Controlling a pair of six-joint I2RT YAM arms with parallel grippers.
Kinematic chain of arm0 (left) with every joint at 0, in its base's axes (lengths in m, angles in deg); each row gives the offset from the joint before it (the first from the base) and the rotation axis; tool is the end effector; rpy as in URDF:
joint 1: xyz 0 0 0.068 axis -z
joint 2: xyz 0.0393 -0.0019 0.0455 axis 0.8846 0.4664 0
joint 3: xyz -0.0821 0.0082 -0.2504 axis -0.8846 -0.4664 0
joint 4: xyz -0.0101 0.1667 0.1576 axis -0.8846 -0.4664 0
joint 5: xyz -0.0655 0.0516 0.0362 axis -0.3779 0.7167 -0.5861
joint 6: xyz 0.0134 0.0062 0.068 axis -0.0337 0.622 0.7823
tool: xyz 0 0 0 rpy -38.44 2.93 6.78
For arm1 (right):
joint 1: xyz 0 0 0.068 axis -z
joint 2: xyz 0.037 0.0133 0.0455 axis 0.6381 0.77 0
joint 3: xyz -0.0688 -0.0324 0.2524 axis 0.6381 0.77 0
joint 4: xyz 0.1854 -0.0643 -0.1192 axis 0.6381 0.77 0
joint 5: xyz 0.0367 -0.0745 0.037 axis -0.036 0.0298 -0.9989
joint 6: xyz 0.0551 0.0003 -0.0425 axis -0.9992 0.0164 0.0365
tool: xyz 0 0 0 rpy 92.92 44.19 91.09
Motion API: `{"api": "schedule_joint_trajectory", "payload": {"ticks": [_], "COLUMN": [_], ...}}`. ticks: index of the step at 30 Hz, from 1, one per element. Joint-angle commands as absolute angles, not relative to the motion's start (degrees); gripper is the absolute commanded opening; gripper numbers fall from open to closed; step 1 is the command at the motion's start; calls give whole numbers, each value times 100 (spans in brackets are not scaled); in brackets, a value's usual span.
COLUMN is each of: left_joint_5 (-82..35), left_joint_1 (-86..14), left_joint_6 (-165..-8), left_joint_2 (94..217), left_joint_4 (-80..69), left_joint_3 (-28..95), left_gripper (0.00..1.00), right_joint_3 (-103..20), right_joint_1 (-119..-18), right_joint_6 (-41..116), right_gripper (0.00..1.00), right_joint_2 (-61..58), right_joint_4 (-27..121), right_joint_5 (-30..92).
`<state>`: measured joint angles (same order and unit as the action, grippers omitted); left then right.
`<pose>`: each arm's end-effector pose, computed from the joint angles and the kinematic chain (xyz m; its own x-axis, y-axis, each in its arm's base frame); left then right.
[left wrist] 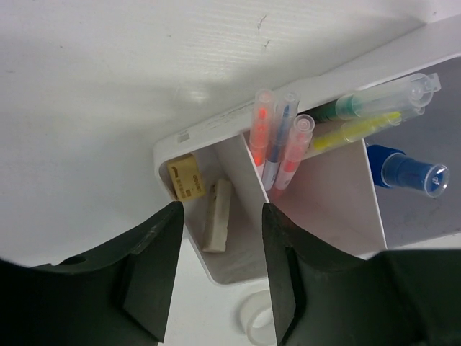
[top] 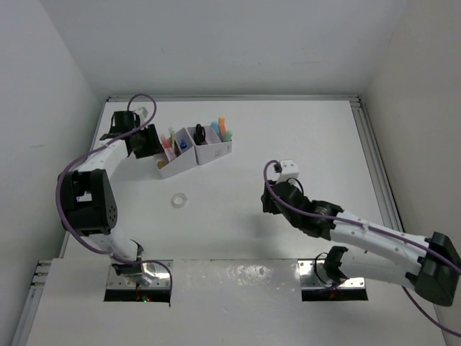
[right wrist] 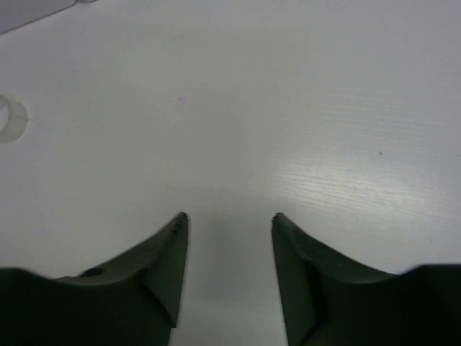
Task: Sort the stationery into containers
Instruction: Place the stationery in the storage box, then pick up the stationery from the center of the board.
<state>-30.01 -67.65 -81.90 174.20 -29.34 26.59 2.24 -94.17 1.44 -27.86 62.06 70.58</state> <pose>0.3337 0.0172 0.2156 -0.7771 -0.1922 -0.5993 -0.0255 0.9610 -0.2752 0.1321 0.1336 0.2166 -0.5765 0.1823 -0.7965 -0.0852 0.9561 0.2805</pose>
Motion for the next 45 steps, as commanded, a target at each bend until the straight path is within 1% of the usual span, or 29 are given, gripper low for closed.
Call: {"api": "schedule_joint_trajectory", "payload": {"ticks": [1,2,3,4,5,6,7,8,9,11,12,15,16,19,21,26,30,33,34,35,37,38,39,41,44,45], "left_joint_5": [-3003,-3055,-3038,-2995,-2846,-2636,-2564,-2511,-2441,-2327,-2213,-2054,-2028,-2036,-2010,-2027,-2203,-2291,-2309,-2326,-2379,-2396,-2440,-2545,-2773,-2827], "left_joint_1": [-6852,-7035,-7133,-7238,-7474,-7755,-7906,-8090,-8457,-8828,-9143,-9567,-9638,-9797,-9875,-10087,-10157,-10157,-10166,-10157,-10192,-10219,-10228,-10254,-10254,-10245], "left_joint_6": [-8177,-8151,-8090,-7993,-7783,-7668,-7336,-7203,-7079,-6719,-6509,-6314,-6261,-6165,-6129,-6015,-6015,-6015,-6015,-5989,-5962,-5953,-5953,-5971,-6076,-6111], "left_joint_2": [17155,17094,16893,16787,16551,16461,16373,16285,16258,16136,16022,15802,15627,15302,15221,15098,15177,15300,15370,15397,15484,15511,15537,15572,15634,15678], "left_joint_4": [-3115,-3194,-3378,-3484,-3702,-3809,-4132,-4301,-4450,-4767,-4864,-4935,-4944,-4979,-5023,-5058,-5049,-5023,-5014,-5005,-4979,-4970,-4927,-4874,-4742,-4655], "left_joint_3": [3164,3243,3365,3419,3472,3489,3507,3533,3516,3323,3131,2867,2700,2384,2269,1969,2057,2188,2250,2268,2320,2338,2347,2365,2417,2435], "left_gripper": [46,46,46,47,53,56,57,60,60,60,60,60,60,60,60,60,60,60,60,60,60,60,60,60,60,60], "right_joint_3": [-419,-838,-1121,-1402,-2031,-2342,-2884,-3116,-3371,-4109,-4642,-5454,-5970,-6693,-6810,-6222,-5967,-5835,-5800,-5773,-5764,-5781,-5782,-5747,-5667,-5676], "right_joint_1": [-9449,-9467,-9467,-9476,-9493,-9502,-9502,-9511,-9519,-9528,-9528,-9546,-9546,-9590,-9642,-9801,-9915,-9941,-9941,-9941,-9950,-9950,-9959,-9968,-9977,-9968], "right_joint_6": [568,812,902,990,1104,1148,1218,1263,1307,1316,1298,1289,1272,1246,1245,1184,1105,991,938,903,824,815,832,1042,1559,1771], "right_gripper": [40,29,27,27,32,37,43,53,55,57,57,57,57,55,53,50,47,43,40,32,19,6,0,0,0,0], "right_joint_2": [-2069,-1788,-1176,-822,-148,172,488,1066,1350,1930,2472,3275,3756,4487,4674,4710,4693,4710,4719,4710,4754,4746,4719,4579,3930,3502], "right_joint_4": [5437,5227,5181,5181,5224,5198,5085,5014,4953,4943,5056,5329,5574,5996,6068,5770,5699,5656,5646,5629,5716,5760,5874,5927,5884,5849], "right_joint_5": [6541,6192,5997,5838,5549,5390,5058,4915,4809,4598,4528,4378,4377,4386,4360,4360,4386,4456,4509,4561,4702,4911,5035,5343,5712,5835]}}
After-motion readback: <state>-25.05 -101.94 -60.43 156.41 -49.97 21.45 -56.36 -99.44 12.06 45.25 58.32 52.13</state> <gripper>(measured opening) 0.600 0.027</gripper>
